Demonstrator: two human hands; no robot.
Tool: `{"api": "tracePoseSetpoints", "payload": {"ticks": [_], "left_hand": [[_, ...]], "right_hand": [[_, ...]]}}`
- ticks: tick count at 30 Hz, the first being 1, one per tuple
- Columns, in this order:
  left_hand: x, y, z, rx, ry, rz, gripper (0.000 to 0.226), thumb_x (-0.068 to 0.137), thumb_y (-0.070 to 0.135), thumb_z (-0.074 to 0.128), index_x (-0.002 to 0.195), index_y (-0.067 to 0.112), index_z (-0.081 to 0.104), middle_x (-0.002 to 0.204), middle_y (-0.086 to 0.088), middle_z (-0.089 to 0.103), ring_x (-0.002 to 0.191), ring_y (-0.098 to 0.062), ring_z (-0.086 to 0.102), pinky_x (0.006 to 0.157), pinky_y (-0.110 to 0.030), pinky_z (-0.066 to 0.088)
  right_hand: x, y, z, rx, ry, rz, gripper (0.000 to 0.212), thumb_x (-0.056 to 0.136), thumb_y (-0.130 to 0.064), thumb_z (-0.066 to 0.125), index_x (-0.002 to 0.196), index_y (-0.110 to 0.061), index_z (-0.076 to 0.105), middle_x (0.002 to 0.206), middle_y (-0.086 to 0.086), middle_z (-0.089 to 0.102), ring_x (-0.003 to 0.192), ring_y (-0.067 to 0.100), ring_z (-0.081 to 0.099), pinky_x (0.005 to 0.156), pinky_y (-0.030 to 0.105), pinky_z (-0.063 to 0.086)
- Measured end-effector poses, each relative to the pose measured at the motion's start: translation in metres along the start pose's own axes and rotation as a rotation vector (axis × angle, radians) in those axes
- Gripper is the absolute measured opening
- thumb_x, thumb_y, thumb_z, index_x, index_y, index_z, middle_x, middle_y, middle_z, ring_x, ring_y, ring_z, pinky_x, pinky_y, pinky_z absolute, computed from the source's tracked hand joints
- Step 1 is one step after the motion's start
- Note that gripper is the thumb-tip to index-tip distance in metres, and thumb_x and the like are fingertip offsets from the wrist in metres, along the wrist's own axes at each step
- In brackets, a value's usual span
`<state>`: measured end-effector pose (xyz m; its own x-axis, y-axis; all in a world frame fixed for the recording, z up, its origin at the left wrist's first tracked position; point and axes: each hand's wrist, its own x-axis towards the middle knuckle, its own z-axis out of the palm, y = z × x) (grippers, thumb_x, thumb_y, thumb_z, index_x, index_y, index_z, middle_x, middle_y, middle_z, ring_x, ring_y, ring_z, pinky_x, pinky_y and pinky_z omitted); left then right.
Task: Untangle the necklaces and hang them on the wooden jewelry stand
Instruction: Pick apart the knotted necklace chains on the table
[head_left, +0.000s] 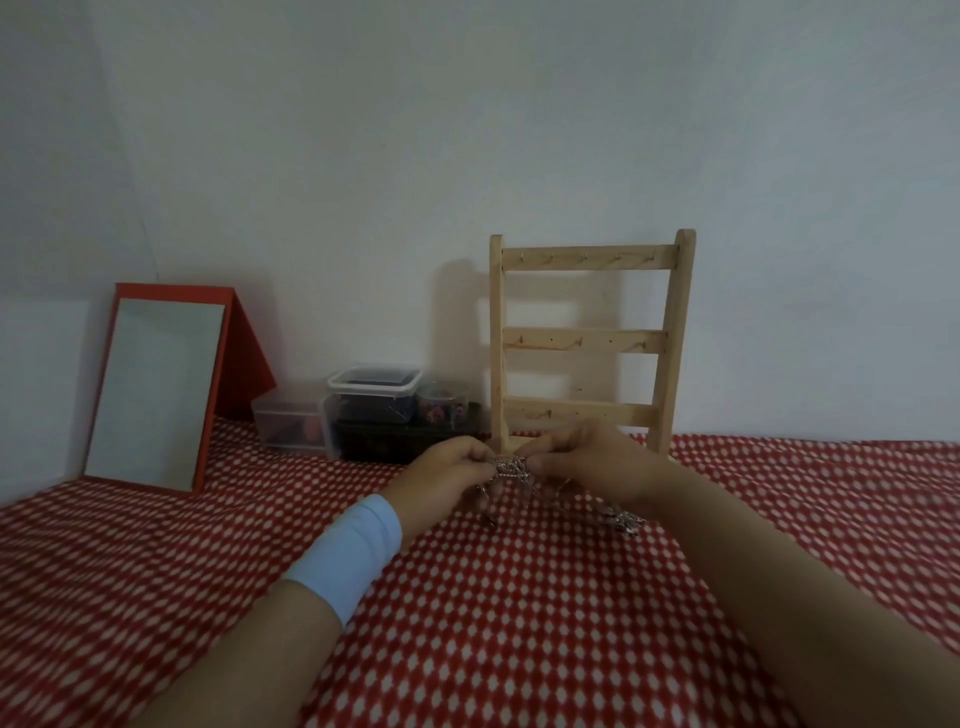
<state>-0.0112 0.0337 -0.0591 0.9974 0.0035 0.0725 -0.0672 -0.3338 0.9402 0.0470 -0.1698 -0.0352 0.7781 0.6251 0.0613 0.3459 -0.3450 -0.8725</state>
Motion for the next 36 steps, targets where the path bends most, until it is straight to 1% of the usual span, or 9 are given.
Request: {"api": "tracePoseSetpoints", "payload": {"ticks": [3,5,8,11,14,24,28,32,36], "left_hand": [[-0.001,-0.002,-0.001,-0.082,-0.004,-0.071,0.018,0.099,0.011,0.05,0.089,0.009,0.064,0.067,-0.002,0.066,0.071,-0.022,0.058,0.066,-0.032,0.046],[-0.003,-0.001,-0.004,-0.052,-0.014,-0.135,0.019,0.098,0.013,0.052,0.086,0.011,0.066,0.071,-0.004,0.066,0.071,-0.019,0.059,0.067,-0.033,0.046],[-0.014,0.011,-0.014,0.359,-0.133,-0.209,0.017,0.094,0.021,0.059,0.082,0.018,0.07,0.081,0.005,0.066,0.077,-0.011,0.061,0.072,-0.025,0.047],[-0.024,0.018,-0.027,0.838,-0.238,-0.23,0.014,0.09,0.03,0.063,0.096,0.022,0.074,0.102,0.011,0.068,0.099,-0.009,0.06,0.092,-0.024,0.048],[-0.027,0.022,-0.026,1.007,-0.144,-0.179,0.029,0.088,0.027,0.064,0.116,0.032,0.068,0.128,0.008,0.057,0.119,-0.012,0.05,0.107,-0.032,0.041],[-0.024,0.011,-0.004,0.832,-0.171,0.059,0.017,0.093,0.032,0.063,0.104,0.025,0.073,0.105,0.012,0.067,0.094,-0.003,0.058,0.089,-0.022,0.048],[-0.02,0.008,-0.013,0.647,-0.169,0.053,0.019,0.1,0.026,0.051,0.103,0.02,0.07,0.103,0.01,0.069,0.095,-0.002,0.06,0.084,-0.016,0.045],[-0.019,0.008,-0.021,0.416,-0.148,0.039,0.021,0.102,0.022,0.048,0.096,0.022,0.068,0.09,0.009,0.073,0.086,0.0,0.066,0.079,-0.009,0.048],[-0.017,0.011,-0.023,0.286,-0.127,0.05,0.023,0.103,0.021,0.047,0.095,0.02,0.068,0.08,0.008,0.073,0.077,-0.003,0.067,0.081,-0.02,0.051]], "right_hand": [[-0.001,-0.001,-0.003,0.019,-0.058,0.037,0.019,0.101,-0.017,0.06,0.108,-0.016,0.077,0.091,-0.003,0.078,0.076,0.005,0.07,0.073,0.021,0.054],[0.001,0.003,-0.005,-0.159,-0.103,0.083,0.022,0.1,-0.033,0.061,0.114,-0.025,0.075,0.101,-0.01,0.076,0.093,0.005,0.067,0.089,0.028,0.051],[0.004,0.008,-0.007,-0.532,-0.17,0.11,0.028,0.093,-0.057,0.06,0.115,-0.043,0.072,0.119,-0.021,0.068,0.112,0.004,0.058,0.107,0.035,0.04],[0.0,0.004,0.0,-0.568,-0.256,0.066,0.025,0.093,-0.046,0.067,0.115,-0.038,0.074,0.106,-0.029,0.065,0.098,-0.01,0.054,0.084,0.013,0.037],[0.004,0.005,0.008,-0.529,-0.239,0.008,0.021,0.093,-0.036,0.07,0.112,-0.031,0.078,0.111,-0.019,0.072,0.101,-0.002,0.062,0.096,0.023,0.048],[0.006,0.005,0.02,-0.615,-0.233,-0.082,0.009,0.093,-0.028,0.071,0.099,-0.032,0.077,0.102,-0.016,0.073,0.095,0.0,0.064,0.094,0.024,0.052],[0.005,0.001,0.012,-0.474,-0.196,-0.079,0.015,0.101,-0.03,0.059,0.092,-0.03,0.072,0.084,-0.014,0.071,0.074,-0.004,0.063,0.073,0.012,0.045],[0.004,-0.003,0.008,-0.165,-0.18,-0.008,0.025,0.106,-0.025,0.051,0.099,-0.016,0.073,0.067,-0.007,0.062,0.054,0.008,0.051,0.053,0.019,0.043],[0.003,-0.006,0.011,-0.218,-0.13,-0.017,0.024,0.105,-0.029,0.053,0.097,-0.026,0.075,0.086,-0.018,0.075,0.078,-0.004,0.068,0.073,0.01,0.047]]}}
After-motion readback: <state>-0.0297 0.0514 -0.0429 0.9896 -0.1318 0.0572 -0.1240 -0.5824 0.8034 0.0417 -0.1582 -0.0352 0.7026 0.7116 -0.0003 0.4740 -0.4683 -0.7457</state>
